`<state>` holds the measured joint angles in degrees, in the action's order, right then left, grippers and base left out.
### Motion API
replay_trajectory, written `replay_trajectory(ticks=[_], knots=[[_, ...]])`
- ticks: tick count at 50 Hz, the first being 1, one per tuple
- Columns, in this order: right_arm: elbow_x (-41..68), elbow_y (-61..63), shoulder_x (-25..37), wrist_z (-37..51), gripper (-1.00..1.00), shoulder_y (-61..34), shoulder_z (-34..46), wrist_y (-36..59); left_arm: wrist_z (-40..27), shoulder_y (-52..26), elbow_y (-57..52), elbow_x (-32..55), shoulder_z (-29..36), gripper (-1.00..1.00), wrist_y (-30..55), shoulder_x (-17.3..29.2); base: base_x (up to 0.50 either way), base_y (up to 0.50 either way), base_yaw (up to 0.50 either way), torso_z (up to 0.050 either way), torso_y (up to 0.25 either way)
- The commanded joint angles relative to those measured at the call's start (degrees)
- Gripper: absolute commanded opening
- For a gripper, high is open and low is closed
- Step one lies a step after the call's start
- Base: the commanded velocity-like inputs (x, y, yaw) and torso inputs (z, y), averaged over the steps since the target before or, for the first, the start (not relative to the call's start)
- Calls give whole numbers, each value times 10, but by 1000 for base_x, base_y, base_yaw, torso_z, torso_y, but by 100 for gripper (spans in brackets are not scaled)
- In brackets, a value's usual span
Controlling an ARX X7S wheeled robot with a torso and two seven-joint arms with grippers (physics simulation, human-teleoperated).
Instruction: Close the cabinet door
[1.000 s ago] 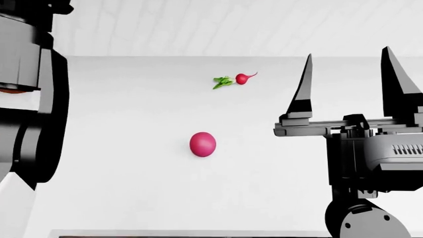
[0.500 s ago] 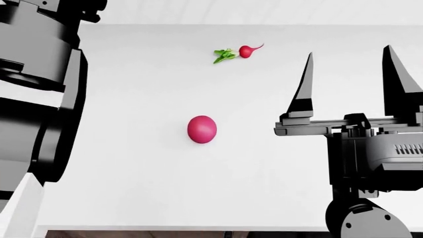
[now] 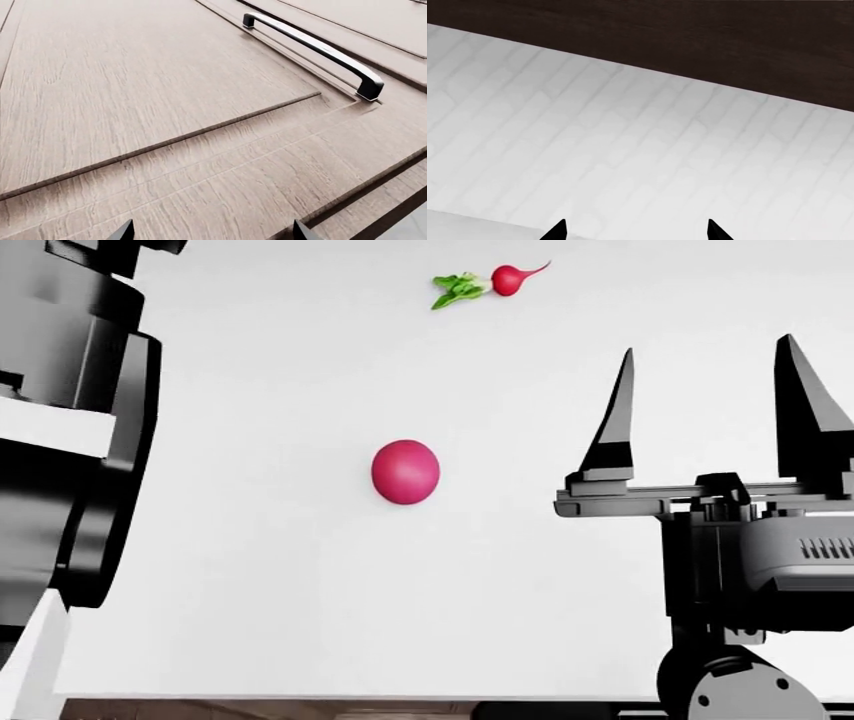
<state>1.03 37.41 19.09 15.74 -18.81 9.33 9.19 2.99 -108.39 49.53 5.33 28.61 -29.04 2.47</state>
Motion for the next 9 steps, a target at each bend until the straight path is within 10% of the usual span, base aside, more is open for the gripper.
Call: replay_trajectory(ticks=[1,9], knots=[[1,6,3,2,100,2,-1,1,39,46,255,-54,116,100,17,-13,12,-3,-6,35,-180],[5,3,4,2,100,-2,-1,3,11,43,255,-62,139,100,42,-5,3,-3,-7,35,-182]])
